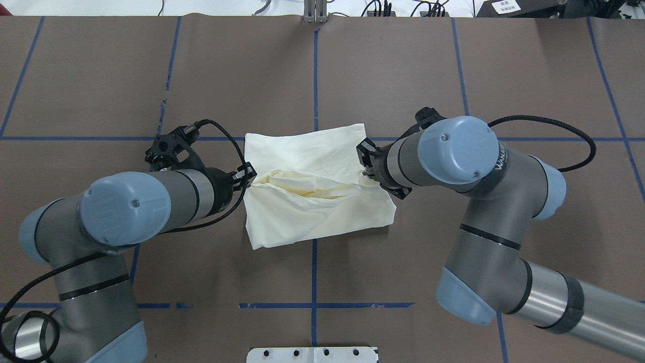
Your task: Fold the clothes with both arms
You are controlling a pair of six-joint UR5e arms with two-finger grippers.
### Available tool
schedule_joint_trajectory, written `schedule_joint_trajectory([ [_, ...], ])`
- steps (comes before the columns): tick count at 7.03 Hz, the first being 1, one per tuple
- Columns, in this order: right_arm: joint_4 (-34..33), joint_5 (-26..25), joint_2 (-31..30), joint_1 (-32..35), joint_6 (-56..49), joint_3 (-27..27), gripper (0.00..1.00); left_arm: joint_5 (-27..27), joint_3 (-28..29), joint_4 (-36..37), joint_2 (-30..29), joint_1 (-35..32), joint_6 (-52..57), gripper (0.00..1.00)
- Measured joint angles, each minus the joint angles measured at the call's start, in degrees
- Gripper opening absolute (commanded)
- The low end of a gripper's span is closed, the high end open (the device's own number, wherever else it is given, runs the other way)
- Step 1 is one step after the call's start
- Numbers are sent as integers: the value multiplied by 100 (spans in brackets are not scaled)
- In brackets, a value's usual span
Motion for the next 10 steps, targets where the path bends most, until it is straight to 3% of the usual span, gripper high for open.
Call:
schedule_joint_trajectory([
  [5, 3, 304, 855, 469, -525, -1353, 0, 0, 1665, -1295, -458, -659, 453, 0],
  [6, 72, 339, 967, 542, -767, -1593, 19, 2, 1971, -1520, -552, -717, 521, 3],
  [7, 405, 491, 1106, 703, -950, -2029, 67, 4, 2362, -1810, -679, -794, 647, 44],
  [8, 1041, 717, 1261, 904, -1062, -2692, 100, 2, 2815, -2120, -838, -912, 778, 71],
  [9, 1568, 863, 1400, 1090, -1284, -3224, 100, -1, 3196, -2366, -1002, -1049, 883, 77],
  [10, 1804, 1099, 1495, 1341, -1661, -3473, 100, -13, 3308, -2489, -1087, -1152, 935, 75],
])
